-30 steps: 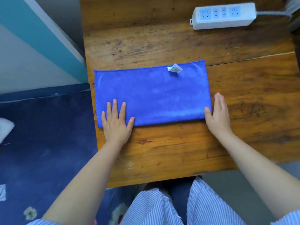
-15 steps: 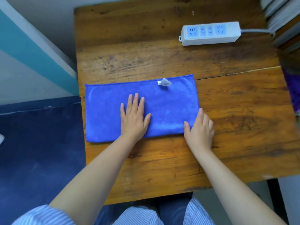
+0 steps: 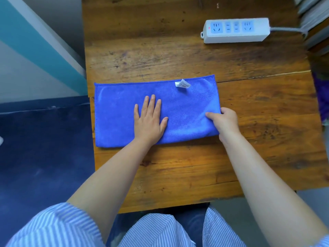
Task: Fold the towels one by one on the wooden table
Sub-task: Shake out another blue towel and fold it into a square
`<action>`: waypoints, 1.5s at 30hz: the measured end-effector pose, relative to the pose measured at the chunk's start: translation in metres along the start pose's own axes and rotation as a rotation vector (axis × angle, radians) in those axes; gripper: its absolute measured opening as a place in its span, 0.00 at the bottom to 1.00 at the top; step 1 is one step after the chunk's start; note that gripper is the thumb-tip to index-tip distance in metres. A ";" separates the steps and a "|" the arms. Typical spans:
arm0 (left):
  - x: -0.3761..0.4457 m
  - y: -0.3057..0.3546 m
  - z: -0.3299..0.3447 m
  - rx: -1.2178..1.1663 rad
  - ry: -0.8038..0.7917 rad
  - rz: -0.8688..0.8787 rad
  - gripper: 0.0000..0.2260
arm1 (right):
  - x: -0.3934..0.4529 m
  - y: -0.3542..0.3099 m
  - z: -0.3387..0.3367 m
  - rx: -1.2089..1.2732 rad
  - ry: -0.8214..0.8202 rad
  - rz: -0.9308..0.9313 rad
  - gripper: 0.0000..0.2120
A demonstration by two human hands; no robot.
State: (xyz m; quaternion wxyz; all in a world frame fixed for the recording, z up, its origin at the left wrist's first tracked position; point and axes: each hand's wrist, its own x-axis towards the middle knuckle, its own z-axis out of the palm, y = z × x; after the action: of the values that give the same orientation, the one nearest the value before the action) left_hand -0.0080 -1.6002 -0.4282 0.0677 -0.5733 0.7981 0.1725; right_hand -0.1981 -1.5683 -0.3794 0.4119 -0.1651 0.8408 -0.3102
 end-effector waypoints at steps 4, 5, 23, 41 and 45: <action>0.001 -0.003 -0.005 -0.043 -0.009 0.016 0.27 | -0.026 -0.017 0.008 -0.186 0.003 -0.373 0.08; 0.000 -0.006 -0.008 -0.068 -0.002 0.019 0.26 | -0.035 -0.021 0.012 -0.193 0.005 -0.443 0.06; -0.081 -0.142 -0.023 -0.853 0.218 -0.536 0.14 | -0.119 -0.044 0.170 -0.449 -0.306 -0.741 0.08; -0.059 -0.144 -0.042 -0.893 0.174 -0.516 0.12 | -0.110 -0.029 0.142 -0.278 -0.310 -0.861 0.11; -0.058 -0.121 -0.049 -0.437 0.258 -0.335 0.21 | -0.077 -0.031 0.127 -0.638 -0.192 -1.112 0.16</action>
State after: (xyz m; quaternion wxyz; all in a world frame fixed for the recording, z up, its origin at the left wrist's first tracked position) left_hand 0.1292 -1.5998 -0.3883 -0.1318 -0.7149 0.6387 0.2522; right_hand -0.0496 -1.5992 -0.3729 0.1939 -0.7172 0.6399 -0.1961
